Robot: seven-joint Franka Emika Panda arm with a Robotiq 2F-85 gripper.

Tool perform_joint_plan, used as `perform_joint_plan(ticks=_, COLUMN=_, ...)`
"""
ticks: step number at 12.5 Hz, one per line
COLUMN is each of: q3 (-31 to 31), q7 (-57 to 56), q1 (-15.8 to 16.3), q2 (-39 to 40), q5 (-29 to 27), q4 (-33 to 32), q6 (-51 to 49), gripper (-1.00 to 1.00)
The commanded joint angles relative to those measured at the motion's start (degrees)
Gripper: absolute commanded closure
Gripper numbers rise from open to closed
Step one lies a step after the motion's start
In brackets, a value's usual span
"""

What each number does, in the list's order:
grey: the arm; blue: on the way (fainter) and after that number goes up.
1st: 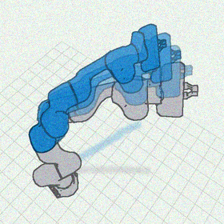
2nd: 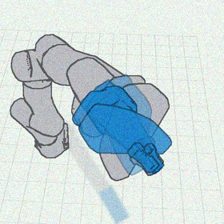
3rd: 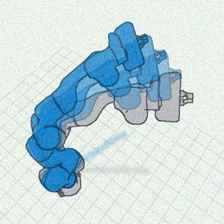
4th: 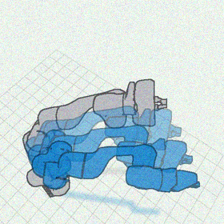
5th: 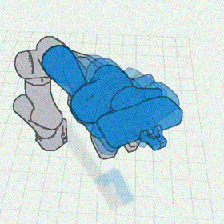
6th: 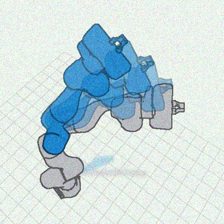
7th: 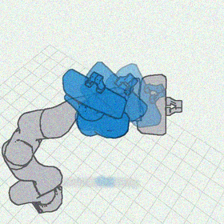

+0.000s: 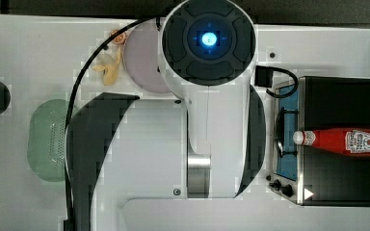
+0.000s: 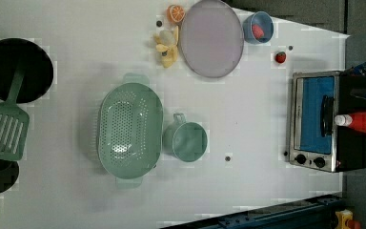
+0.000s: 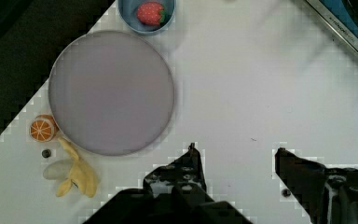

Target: Pick Ketchup from oven and place it on table.

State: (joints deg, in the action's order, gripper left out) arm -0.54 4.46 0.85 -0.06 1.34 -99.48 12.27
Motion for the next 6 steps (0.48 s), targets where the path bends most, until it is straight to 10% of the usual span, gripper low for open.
perform_joint_plan(ticks=1, q3=-0.69, q7=4.48, q1=-1.51, q2=-17.78, q5=-3.74, q4=-10.56, q6=-8.52, gripper=-0.52)
perform_joint_plan(ticks=3, q3=-0.73, q7=4.49, q1=-1.52, q2=-17.73, q5=-3.74, q4=-10.58, q6=-8.57, gripper=-0.94)
perform_joint_plan(ticks=6, q3=-1.93, q7=4.49, q1=-2.06, q2=-16.93, q5=-3.58, q4=-10.61, q6=-8.51, gripper=-1.0)
